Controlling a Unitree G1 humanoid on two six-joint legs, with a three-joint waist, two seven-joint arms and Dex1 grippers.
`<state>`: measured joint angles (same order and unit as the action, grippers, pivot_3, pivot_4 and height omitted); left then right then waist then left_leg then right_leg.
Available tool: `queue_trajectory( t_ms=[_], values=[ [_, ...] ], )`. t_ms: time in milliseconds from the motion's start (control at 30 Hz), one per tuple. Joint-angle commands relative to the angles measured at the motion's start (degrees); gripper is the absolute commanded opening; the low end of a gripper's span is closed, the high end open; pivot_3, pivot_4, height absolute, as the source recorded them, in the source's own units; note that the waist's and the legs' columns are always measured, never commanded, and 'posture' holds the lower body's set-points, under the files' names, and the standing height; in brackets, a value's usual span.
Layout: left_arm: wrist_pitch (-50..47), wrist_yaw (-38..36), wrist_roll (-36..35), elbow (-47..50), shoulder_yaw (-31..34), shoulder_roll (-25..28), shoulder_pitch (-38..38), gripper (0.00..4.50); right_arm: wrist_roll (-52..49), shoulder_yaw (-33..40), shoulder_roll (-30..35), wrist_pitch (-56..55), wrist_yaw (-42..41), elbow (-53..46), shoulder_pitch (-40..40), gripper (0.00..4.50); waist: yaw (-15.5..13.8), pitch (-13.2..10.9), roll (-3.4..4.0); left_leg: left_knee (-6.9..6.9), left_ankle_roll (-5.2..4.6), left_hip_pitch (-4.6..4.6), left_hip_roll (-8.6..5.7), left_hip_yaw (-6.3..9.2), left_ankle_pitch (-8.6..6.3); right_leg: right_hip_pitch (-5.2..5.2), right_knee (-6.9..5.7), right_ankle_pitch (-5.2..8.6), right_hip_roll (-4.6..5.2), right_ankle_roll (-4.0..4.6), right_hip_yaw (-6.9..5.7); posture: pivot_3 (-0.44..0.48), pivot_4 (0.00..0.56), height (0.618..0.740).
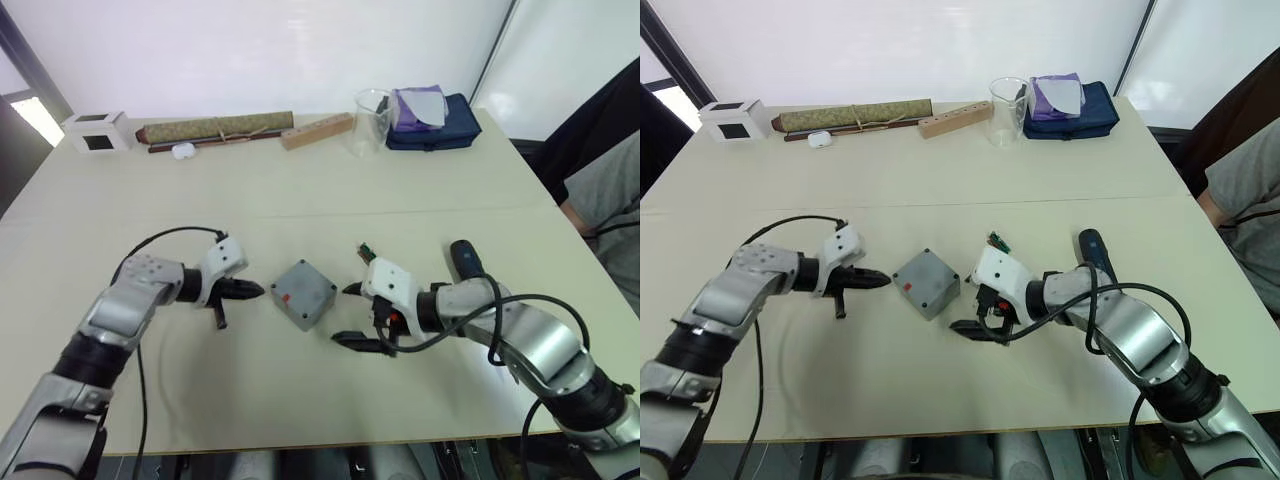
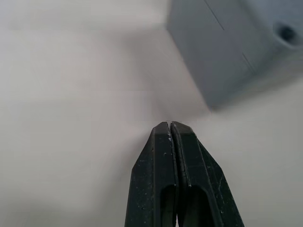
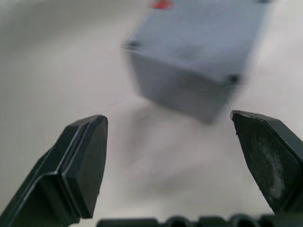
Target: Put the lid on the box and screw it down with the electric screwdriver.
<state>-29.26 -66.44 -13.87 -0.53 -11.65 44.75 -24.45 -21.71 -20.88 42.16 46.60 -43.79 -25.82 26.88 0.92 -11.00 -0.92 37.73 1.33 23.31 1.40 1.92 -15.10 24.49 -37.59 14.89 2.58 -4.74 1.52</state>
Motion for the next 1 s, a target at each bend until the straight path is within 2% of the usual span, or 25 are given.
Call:
queue_trajectory(
  t_ms=[33,167,233,733,833,900,1000],
  values=[
    [-2.80,-0.79,-2.16,5.16,0.34,0.12,2.32,0.00,2.78,-1.55,-2.07,-3.96,-1.37,2.67,1.46,4.45,-0.21,0.00,0.00,0.00,0.00,0.01,0.00,0.01,0.00,-0.01,0.00,0.00,0.00,0.00,0.00,0.000,0.150,0.740],
    [-4.23,5.44,-2.25,7.51,0.86,-5.61,1.30,0.00,3.71,-4.79,-3.43,-5.01,-4.62,2.24,1.23,4.45,-0.32,0.00,0.00,0.12,0.00,0.05,-0.02,0.03,0.00,-0.04,-0.01,0.00,0.01,-0.01,-0.02,0.000,0.150,0.740],
    [-5.23,5.98,-2.49,8.22,1.08,-6.47,1.13,0.00,2.64,-4.57,-3.22,-3.83,-5.57,0.10,0.27,4.45,-0.23,0.00,-0.01,0.18,0.00,0.07,-0.02,0.03,0.00,-0.05,-0.03,-0.02,0.02,-0.03,-0.02,0.000,0.150,0.740],
    [-5.41,2.52,-2.76,6.71,0.86,-4.76,-0.09,0.00,3.52,-1.71,-4.19,-1.13,-3.56,-2.47,-2.32,4.45,-0.05,0.00,-0.01,0.21,-0.02,-0.04,-0.02,0.06,-0.01,-0.04,-0.31,-0.01,-0.02,-0.02,-0.02,0.000,0.150,0.740],
    [-5.68,1.72,-3.25,5.52,2.74,-3.38,-1.52,0.00,1.45,3.66,-1.52,0.36,-3.61,-5.08,-3.48,4.45,-0.20,-0.01,0.01,0.21,-0.02,-0.04,-0.02,0.06,-0.01,-0.04,-0.31,-0.01,-0.02,-0.02,-0.02,0.000,0.150,0.740],
    [-7.59,1.29,-5.98,5.08,5.76,-3.00,-4.06,0.00,-1.82,12.02,-1.08,1.50,-2.14,-7.95,-5.83,4.45,-0.42,-0.01,0.00,0.24,-0.02,-0.02,-0.02,0.07,-0.01,-0.03,-0.31,-0.01,-0.01,-0.02,-0.02,0.000,0.150,0.740],
    [-9.02,3.91,-10.31,6.40,11.02,-5.08,-7.71,0.00,-8.03,24.44,-4.94,3.29,2.41,-11.86,-10.29,4.45,-0.39,0.00,-0.04,0.29,-0.02,0.03,-0.05,0.08,-0.01,-0.04,-0.31,-0.01,0.03,-0.03,-0.04,0.000,0.150,0.740]
  ],
)
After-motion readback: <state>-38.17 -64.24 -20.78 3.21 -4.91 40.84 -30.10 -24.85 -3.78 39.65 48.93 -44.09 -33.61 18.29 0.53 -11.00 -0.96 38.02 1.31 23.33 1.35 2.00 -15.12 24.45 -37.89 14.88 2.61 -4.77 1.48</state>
